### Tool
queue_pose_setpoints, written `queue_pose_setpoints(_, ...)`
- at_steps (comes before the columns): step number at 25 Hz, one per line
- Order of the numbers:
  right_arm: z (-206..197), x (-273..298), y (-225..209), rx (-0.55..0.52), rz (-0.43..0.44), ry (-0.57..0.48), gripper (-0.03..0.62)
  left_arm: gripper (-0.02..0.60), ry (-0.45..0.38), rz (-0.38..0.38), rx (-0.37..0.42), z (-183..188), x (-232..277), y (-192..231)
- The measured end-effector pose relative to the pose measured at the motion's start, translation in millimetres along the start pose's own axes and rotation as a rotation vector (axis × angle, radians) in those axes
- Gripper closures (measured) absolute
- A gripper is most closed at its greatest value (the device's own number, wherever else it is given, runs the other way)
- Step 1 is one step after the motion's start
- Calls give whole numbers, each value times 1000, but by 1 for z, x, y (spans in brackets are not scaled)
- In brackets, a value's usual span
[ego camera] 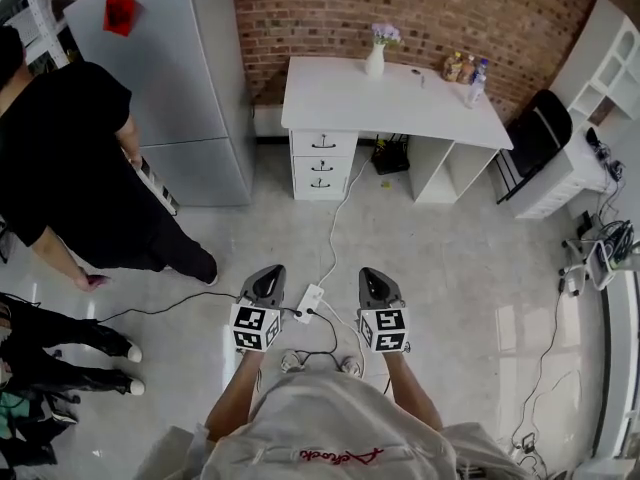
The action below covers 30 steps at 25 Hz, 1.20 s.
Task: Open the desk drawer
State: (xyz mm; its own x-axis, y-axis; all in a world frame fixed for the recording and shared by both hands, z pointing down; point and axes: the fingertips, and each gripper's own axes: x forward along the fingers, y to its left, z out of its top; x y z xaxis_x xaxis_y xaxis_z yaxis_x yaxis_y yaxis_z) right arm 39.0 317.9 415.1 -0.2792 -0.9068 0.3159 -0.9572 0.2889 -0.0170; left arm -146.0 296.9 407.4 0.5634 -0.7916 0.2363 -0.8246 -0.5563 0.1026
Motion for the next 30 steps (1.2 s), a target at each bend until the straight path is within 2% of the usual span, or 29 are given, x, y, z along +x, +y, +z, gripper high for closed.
queue_pose_setpoints(11, -3, 24, 52, 7, -63, 16, 577, 569, 14, -62, -9, -14, -16, 55)
queue_pose_setpoints(16, -12, 22, 71, 25, -88, 43, 577, 569, 27, -89, -29, -23, -28, 66)
queue_pose_setpoints(24, -16, 23, 78, 27, -103, 51, 577, 569, 30, -100, -59, -36, -34, 76)
queue_pose_setpoints(30, -17, 28, 72, 36, -108, 53, 577, 569, 20, -105, -59, -31, -24, 78)
